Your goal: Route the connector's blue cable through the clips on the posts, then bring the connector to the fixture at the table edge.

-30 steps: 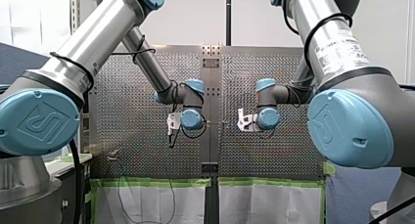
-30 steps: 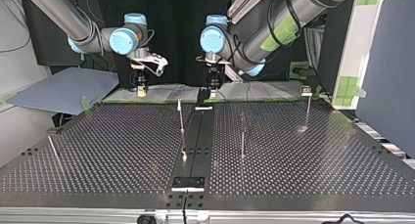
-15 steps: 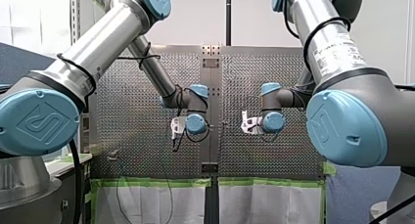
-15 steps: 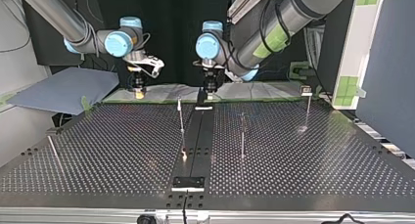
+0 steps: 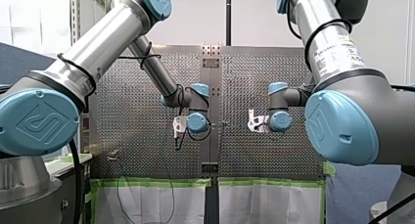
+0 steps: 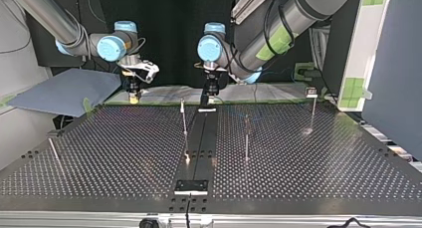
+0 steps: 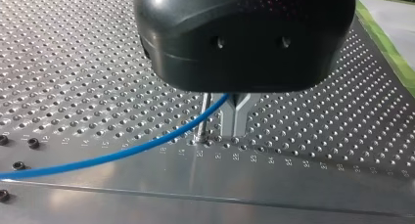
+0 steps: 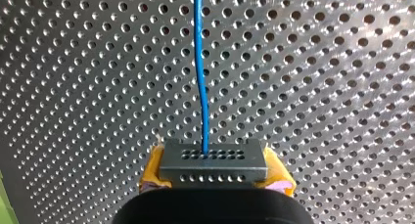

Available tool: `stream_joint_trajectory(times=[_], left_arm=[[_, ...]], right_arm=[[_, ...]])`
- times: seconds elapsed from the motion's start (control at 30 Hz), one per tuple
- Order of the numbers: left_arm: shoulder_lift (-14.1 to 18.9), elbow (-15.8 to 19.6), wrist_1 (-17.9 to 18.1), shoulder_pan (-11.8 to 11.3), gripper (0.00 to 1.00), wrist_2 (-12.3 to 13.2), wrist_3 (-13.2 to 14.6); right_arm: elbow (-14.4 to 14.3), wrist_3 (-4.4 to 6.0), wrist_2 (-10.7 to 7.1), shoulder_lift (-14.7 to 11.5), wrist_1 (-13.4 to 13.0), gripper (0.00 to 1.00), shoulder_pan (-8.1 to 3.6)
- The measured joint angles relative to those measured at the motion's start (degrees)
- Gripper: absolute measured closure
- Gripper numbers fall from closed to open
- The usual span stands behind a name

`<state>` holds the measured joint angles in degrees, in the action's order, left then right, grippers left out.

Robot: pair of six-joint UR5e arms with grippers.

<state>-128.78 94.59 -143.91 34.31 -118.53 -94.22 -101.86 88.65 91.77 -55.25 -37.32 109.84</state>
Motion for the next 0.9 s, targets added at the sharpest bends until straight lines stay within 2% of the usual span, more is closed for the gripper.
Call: stream_joint_trajectory(times=[0.5, 0.9], left_arm=[[0.0, -0.5, 0.3, -0.6, 1.00, 1.6, -0.5], [0.0, -0.6, 0.3, -0.8, 1.00, 1.8, -0.5]], right_arm=[[0.0, 0.38, -1.30, 0.0, -0.1, 1.00, -1.65], [0.6, 0.83, -1.74, 0.0, 0.4, 1.00, -2.53]])
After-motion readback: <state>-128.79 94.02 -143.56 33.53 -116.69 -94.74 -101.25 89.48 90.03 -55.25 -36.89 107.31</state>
